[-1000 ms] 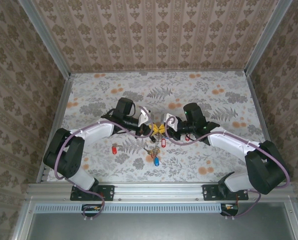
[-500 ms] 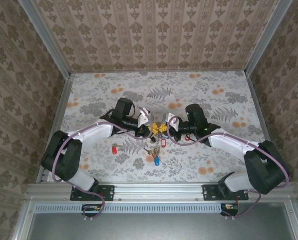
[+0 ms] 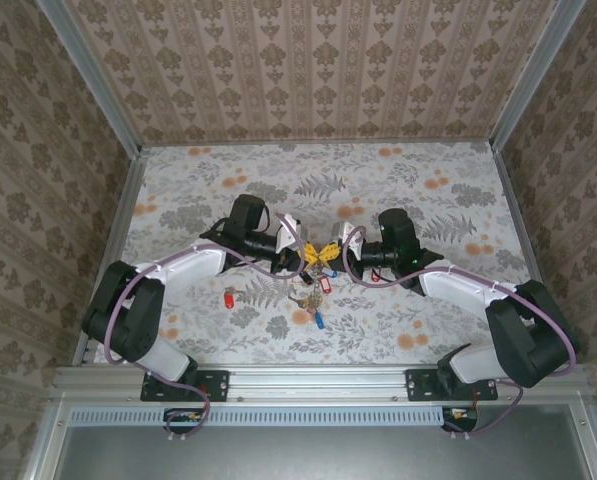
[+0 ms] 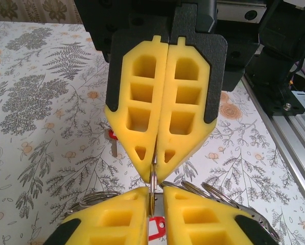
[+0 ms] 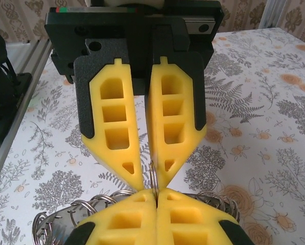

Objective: Put the keys on the keyring

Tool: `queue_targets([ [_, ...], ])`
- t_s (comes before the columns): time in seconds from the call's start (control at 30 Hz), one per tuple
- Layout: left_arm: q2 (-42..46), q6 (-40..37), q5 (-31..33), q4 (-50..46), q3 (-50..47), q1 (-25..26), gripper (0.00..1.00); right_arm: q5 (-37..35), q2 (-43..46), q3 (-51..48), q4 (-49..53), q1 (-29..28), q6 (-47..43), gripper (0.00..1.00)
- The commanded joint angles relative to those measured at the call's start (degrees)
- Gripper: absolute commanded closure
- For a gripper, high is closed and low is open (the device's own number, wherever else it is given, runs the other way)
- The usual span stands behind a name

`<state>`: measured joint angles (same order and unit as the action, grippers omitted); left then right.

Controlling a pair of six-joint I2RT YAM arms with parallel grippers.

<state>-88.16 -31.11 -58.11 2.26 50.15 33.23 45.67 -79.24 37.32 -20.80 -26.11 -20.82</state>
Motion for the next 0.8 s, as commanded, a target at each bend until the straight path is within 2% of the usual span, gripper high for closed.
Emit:
queue_targets([
  [0.0,-0.5,0.4,-1.8,0.2,0.1,0.1,0.88,3.9,0.0,0.1,-6.7,0.2,2.1,1.00],
  [0.07,-0.4,0.1,-1.6,0.0,-0.2,0.1,1.00,3.8,0.0,0.0,-7.0,0.1,2.5,1.00],
  [0.2,1.2,0.2,0.2,1.8,-1.7,0.1,1.00,2.3,0.0,-0.2,-5.1,0.2,0.9,1.00],
  [0.3,3.3,-0.9,2.8,2.0,-2.6,0.5,1.00,-2.1,0.7,1.4,4.8,-0.1,-4.4,0.93],
  [0.4,7.2,-3.3,9.1,2.8,-4.1,2.6,1.00,-6.3,3.9,2.4,13.2,-0.8,-9.0,0.82],
  [0.47,9.9,-4.3,14.0,5.2,-6.0,4.3,1.00,-9.4,6.8,1.2,12.8,-0.8,-8.0,0.77],
  [0.6,14.4,-8.5,23.9,6.2,-8.3,8.0,1.00,-12.2,11.7,-1.5,11.6,-0.6,-7.4,0.75],
  [0.77,17.3,-13.4,31.1,4.9,-9.0,11.4,1.00,-11.9,13.8,-1.7,12.9,-1.0,-8.5,0.73],
])
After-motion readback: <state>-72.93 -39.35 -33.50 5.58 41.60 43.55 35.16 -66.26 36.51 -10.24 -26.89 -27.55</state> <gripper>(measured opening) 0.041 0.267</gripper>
